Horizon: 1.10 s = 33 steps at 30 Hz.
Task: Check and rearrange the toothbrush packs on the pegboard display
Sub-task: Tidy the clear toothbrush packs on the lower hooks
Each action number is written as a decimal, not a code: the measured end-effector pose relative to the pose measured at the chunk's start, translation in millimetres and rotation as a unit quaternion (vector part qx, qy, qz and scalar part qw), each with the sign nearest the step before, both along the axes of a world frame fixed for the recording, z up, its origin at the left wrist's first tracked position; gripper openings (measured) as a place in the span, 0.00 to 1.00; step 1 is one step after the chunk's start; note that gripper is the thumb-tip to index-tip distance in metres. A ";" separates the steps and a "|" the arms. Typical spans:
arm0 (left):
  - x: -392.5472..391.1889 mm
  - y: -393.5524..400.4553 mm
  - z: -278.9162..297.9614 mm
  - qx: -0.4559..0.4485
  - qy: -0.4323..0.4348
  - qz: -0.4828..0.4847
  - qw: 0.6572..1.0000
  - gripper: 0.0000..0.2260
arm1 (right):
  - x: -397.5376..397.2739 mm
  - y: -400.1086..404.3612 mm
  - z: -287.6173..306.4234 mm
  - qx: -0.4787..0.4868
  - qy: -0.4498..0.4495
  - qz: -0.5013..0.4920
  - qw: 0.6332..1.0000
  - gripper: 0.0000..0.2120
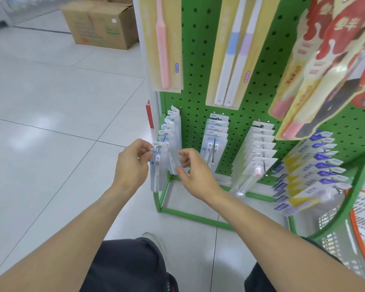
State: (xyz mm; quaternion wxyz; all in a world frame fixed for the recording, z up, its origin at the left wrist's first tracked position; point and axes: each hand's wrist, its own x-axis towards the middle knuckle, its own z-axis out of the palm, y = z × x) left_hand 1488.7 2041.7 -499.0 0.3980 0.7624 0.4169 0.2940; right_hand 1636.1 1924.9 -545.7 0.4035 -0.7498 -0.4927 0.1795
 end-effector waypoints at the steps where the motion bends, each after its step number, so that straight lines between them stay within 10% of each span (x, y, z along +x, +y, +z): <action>1: -2.8 -0.6 0.1 0.000 0.006 -0.006 1.000 0.10 | 3.1 -3.6 0.3 -0.010 -0.004 0.005 1.000 0.19; 17: -4.3 -28.9 4.5 -0.037 0.005 -0.042 0.998 0.08 | -0.8 -57.3 12.5 -0.079 -0.040 0.082 0.993 0.19; 33: -2.6 -126.0 69.4 -0.180 0.112 -0.207 0.955 0.08 | -8.0 -95.7 67.6 0.032 0.127 0.023 0.991 0.10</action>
